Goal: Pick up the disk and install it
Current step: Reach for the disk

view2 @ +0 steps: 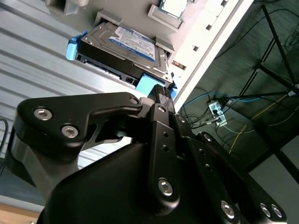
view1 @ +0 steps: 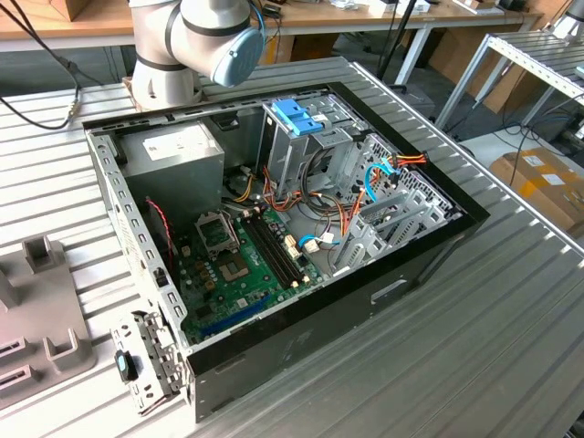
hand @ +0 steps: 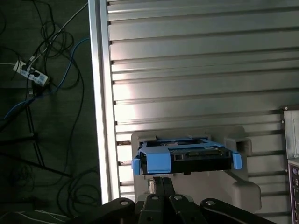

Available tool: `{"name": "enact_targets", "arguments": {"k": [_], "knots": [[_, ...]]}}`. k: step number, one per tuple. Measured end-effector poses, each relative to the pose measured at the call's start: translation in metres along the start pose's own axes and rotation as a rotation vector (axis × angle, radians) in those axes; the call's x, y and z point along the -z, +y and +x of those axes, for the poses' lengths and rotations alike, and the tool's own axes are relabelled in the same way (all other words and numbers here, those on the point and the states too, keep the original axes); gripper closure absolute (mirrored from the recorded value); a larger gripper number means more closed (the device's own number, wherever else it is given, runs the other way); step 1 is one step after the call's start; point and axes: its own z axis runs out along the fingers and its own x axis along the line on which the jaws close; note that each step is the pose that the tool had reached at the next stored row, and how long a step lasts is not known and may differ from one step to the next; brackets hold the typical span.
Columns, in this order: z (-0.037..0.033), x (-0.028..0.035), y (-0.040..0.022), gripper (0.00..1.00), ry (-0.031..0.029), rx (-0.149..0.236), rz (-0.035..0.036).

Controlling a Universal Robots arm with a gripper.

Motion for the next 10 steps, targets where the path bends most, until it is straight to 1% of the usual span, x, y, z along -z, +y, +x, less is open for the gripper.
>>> {"name": "enact_targets", "arguments": {"k": [5, 10], "knots": [[0.0000, -0.0058, 0.0002, 0.89, 0.0000, 0.000, 0.0002], [0.0003, -0.0096, 0.0044, 0.89, -0.0002, 0.000, 0.0000]]}}
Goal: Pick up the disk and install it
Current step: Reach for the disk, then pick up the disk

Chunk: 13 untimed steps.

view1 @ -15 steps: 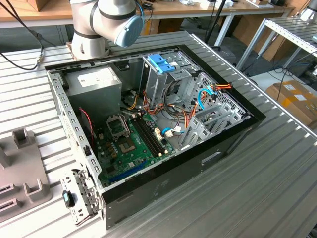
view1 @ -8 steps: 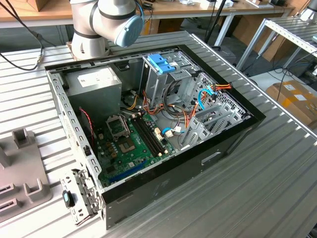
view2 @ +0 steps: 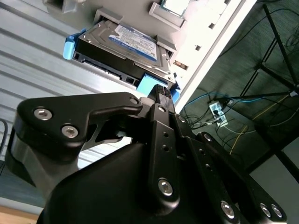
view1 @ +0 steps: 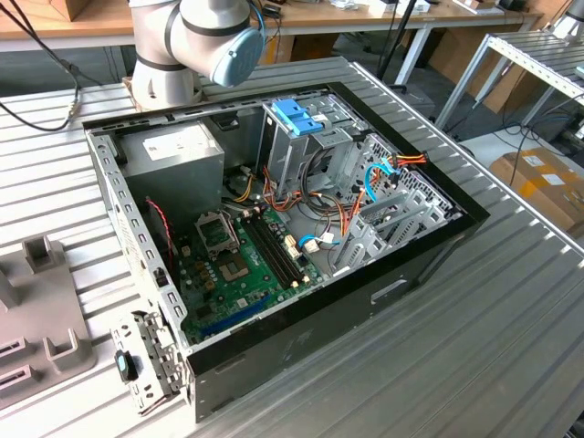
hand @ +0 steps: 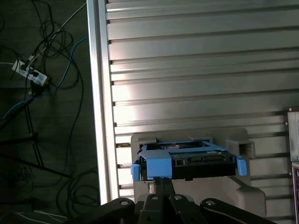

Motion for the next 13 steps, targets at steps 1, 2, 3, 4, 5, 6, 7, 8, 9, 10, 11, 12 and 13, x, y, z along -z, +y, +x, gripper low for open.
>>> {"name": "enact_targets", "arguments": {"k": [1, 2, 3, 4, 5, 6, 7, 8, 9, 10, 11, 12, 13], "knots": [[-0.0001, -0.0009, 0.0006, 0.89, 0.0001, 0.000, 0.0001], [-0.0004, -0.0016, 0.0011, 0.89, 0.0003, 0.000, 0.0001], [-0.0006, -0.0023, 0.0014, 0.89, 0.0001, 0.000, 0.0001], [-0.0006, -0.0026, 0.0015, 0.89, 0.0001, 0.000, 0.0000], [-0.0006, -0.0026, 0.0015, 0.89, 0.0001, 0.000, 0.0001], [-0.0006, -0.0029, 0.0015, 0.89, 0.0002, 0.000, 0.0001], [-0.0006, -0.0032, 0.0015, 0.89, 0.0002, 0.000, 0.0001], [-0.0006, -0.0032, 0.0015, 0.89, 0.0002, 0.000, 0.0001], [-0.0006, -0.0032, 0.0015, 0.89, 0.0001, 0.000, 0.0001], [-0.0006, -0.0032, 0.0015, 0.89, 0.0002, 0.000, 0.0001], [-0.0006, -0.0032, 0.0015, 0.89, 0.0002, 0.000, 0.0001], [-0.0006, -0.0033, 0.0015, 0.89, 0.0001, 0.000, 0.0001], [-0.0006, -0.0033, 0.0015, 0.89, 0.0002, 0.000, 0.0001]]}}
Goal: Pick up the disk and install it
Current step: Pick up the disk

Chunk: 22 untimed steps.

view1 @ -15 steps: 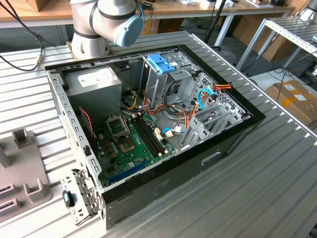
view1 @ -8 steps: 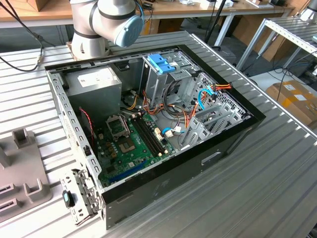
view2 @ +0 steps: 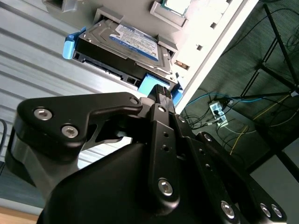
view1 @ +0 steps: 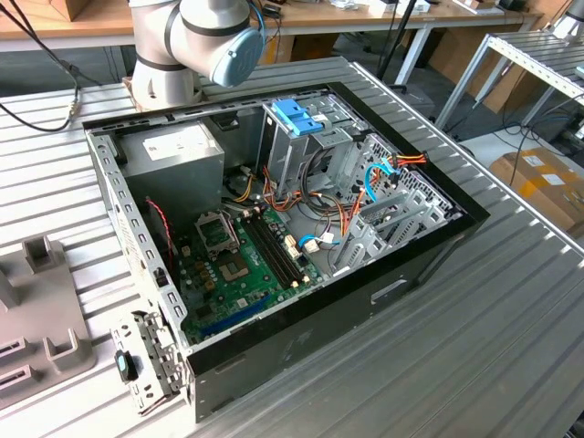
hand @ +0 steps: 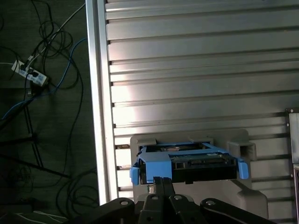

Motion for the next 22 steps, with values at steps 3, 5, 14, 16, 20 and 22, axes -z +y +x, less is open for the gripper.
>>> {"name": "enact_targets", "arguments": {"k": [3, 5, 14, 16, 20, 22], "knots": [[0.0000, 0.0000, 0.0000, 0.89, 0.0000, 0.000, 0.0000], [0.0000, 0.0000, 0.0000, 0.89, 0.0000, 0.001, 0.0000], [0.0000, -0.0004, 0.0000, 0.89, 0.0009, 0.099, 0.0007], [-0.0001, -0.0009, 0.0001, 0.89, 0.0010, 0.130, 0.0008], [-0.0005, -0.0019, 0.0003, 0.89, 0.0017, 0.197, 0.0013], [-0.0006, -0.0023, 0.0003, 0.89, 0.0019, 0.230, 0.0015]]}}
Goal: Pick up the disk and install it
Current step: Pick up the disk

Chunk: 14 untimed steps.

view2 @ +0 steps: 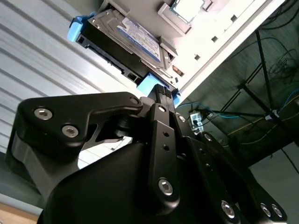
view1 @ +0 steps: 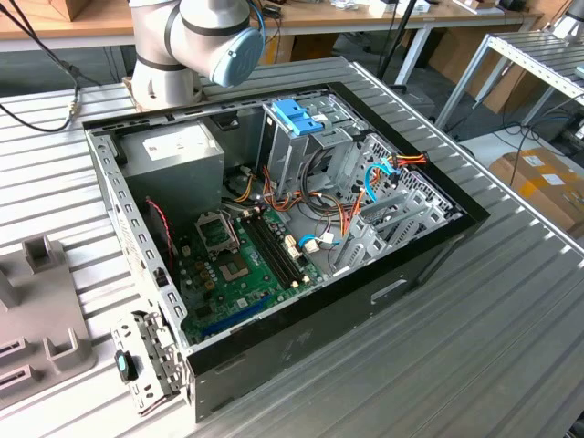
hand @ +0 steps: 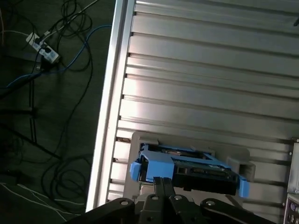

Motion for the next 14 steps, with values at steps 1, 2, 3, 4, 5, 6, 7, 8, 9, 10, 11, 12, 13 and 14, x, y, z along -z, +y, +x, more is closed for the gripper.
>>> {"name": "enact_targets", "arguments": {"k": [1, 2, 3, 4, 5, 6, 7, 8, 9, 10, 11, 12, 13, 14], "knots": [[-0.0001, -0.0001, 0.0000, 0.89, 0.0003, 0.017, 0.0001], [-0.0001, -0.0003, 0.0000, 0.89, 0.0004, 0.035, 0.0003], [-0.0001, -0.0005, -0.0001, 0.89, 0.0006, 0.055, 0.0004], [-0.0001, -0.0006, -0.0001, 0.89, 0.0009, 0.072, 0.0005], [-0.0002, -0.0008, 0.0000, 0.89, 0.0011, 0.092, 0.0007], [-0.0001, -0.0012, -0.0001, 0.89, 0.0011, 0.117, 0.0008], [-0.0001, -0.0013, -0.0001, 0.89, 0.0013, 0.134, 0.0009], [-0.0001, -0.0016, -0.0001, 0.89, 0.0015, 0.162, 0.0011], [-0.0001, -0.0019, -0.0001, 0.89, 0.0018, 0.195, 0.0013], [-0.0001, -0.0022, -0.0001, 0.89, 0.0020, 0.224, 0.0015], [-0.0001, -0.0023, -0.0001, 0.89, 0.0021, 0.240, 0.0016], [-0.0001, -0.0025, -0.0001, 0.89, 0.0023, 0.259, 0.0018], [-0.0001, -0.0027, -0.0001, 0.89, 0.0025, 0.277, 0.0019], [-0.0001, -0.0029, -0.0001, 0.89, 0.0025, 0.296, 0.0020]]}}
